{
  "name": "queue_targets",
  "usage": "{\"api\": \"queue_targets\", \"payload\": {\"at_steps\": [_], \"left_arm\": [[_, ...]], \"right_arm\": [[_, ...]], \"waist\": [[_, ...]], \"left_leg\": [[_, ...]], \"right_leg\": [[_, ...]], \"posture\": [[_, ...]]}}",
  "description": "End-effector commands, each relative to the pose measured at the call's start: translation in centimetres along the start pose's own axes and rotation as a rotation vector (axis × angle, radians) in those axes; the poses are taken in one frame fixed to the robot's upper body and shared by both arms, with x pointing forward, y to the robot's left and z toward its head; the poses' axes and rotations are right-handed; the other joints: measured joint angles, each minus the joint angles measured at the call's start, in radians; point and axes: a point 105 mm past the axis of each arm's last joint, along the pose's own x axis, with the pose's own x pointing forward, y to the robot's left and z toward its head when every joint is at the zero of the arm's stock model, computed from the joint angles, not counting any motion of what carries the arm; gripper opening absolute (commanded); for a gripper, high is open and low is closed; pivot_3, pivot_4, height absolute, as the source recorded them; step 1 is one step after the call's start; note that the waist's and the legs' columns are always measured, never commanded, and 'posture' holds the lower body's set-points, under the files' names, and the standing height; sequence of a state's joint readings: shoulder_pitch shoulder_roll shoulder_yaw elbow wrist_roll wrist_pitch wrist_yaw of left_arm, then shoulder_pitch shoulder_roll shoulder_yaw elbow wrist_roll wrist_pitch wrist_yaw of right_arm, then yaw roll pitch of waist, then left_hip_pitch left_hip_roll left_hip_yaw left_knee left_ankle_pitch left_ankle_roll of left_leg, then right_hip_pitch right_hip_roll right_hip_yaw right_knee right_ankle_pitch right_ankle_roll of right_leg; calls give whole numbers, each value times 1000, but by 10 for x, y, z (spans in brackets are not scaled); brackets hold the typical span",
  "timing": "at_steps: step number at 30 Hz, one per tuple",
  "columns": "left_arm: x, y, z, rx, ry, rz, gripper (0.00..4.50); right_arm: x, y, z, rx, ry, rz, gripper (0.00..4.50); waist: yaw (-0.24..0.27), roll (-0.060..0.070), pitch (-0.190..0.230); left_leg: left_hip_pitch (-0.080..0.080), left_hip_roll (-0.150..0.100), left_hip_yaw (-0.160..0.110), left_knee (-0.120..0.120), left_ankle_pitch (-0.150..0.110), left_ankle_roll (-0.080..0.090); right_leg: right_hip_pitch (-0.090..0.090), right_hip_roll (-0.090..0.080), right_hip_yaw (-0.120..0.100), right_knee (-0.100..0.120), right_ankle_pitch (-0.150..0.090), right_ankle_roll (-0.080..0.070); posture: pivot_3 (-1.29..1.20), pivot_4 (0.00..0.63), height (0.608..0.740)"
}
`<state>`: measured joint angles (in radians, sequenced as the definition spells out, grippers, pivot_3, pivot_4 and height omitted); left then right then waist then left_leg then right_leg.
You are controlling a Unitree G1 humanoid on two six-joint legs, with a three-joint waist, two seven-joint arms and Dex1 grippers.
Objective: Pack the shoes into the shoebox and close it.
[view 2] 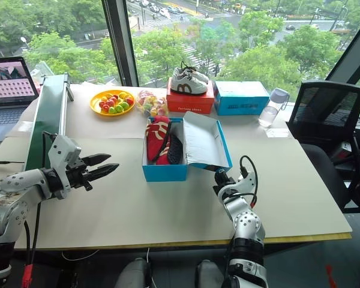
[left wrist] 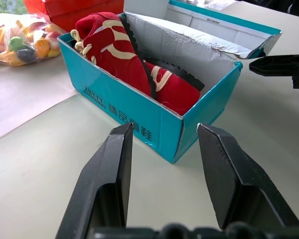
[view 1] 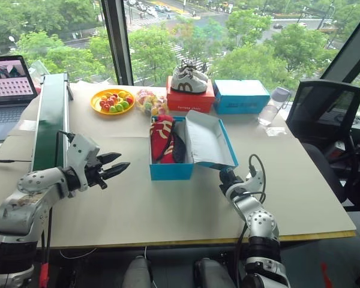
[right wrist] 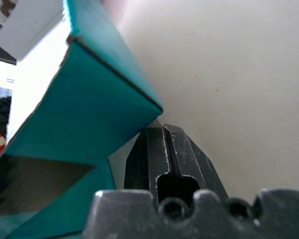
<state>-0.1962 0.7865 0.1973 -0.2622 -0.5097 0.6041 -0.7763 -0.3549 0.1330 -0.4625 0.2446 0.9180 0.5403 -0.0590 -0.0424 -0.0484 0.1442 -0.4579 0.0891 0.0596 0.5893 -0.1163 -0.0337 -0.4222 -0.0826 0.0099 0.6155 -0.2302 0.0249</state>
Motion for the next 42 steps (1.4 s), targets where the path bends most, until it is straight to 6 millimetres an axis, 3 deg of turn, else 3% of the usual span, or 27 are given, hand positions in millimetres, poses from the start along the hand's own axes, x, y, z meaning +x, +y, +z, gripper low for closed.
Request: {"api": "queue_targets", "payload": {"at_steps": [1,4,8,12,14,18,20,25,30,34,36,42], "left_arm": [[-1,-2,13,45,-34,6,2151],[-1,-2,13,44,-35,10,2151],[-1,-3,12,43,-37,19,2151],[-2,-3,11,36,-43,28,2151],[-1,-4,11,33,-45,29,2151],[1,-4,11,29,-53,38,2151],[1,-4,11,28,-57,43,2151],[2,-6,11,24,-64,51,2151],[0,-12,8,10,-67,60,2151],[-2,-19,6,-5,-71,66,2151],[-4,-22,5,-9,-67,73,2151],[-9,-26,6,-17,-73,97,2151]], "right_arm": [[10,82,-11,63,34,267,12],[8,112,-5,18,35,355,12],[1,154,-5,-77,50,469,12],[-15,215,-15,-226,88,648,12],[-23,238,-28,-358,127,722,12],[-34,262,-64,-561,242,827,12],[-27,261,-84,-670,303,825,12],[-1,259,-106,-866,340,806,12],[38,280,-98,-895,270,791,12],[56,282,-79,-925,205,717,12],[61,275,-74,-988,190,677,12],[76,222,-82,-1163,231,522,12]], "waist": [[-6,3,2],[-8,15,9],[-4,17,11],[-4,17,11],[-5,17,12],[-2,17,12],[0,17,12],[6,17,11],[0,16,12],[0,16,12],[3,16,12],[1,16,12]], "left_leg": [[0,0,1,0,0,0],[-2,-1,2,0,0,0],[-2,-3,0,3,7,10],[-3,-2,0,1,5,10],[-3,-2,0,1,5,10],[-3,-2,0,2,5,10],[-3,-2,0,2,5,10],[-3,-2,0,3,5,10],[-3,-2,0,3,5,10],[-3,-2,0,2,5,10],[-3,-2,0,2,5,10],[-3,-2,0,2,5,9]], "right_leg": [[-1,0,0,0,0,0],[-3,-1,1,2,4,0],[-6,2,4,15,-3,3],[-6,4,5,15,-5,5],[-7,4,6,15,-5,5],[-7,5,5,15,-5,5],[-6,4,5,15,-5,5],[-5,4,4,14,-5,5],[-6,5,4,15,-5,5],[-6,5,4,14,-5,5],[-6,5,4,14,-5,5],[-6,5,4,15,-5,4]], "posture": [[0,150,740],[0,150,740],[0,150,740],[0,150,740],[0,150,740],[0,150,740],[0,150,740],[0,150,740],[0,150,740],[0,150,740],[0,150,740],[0,150,740]]}}
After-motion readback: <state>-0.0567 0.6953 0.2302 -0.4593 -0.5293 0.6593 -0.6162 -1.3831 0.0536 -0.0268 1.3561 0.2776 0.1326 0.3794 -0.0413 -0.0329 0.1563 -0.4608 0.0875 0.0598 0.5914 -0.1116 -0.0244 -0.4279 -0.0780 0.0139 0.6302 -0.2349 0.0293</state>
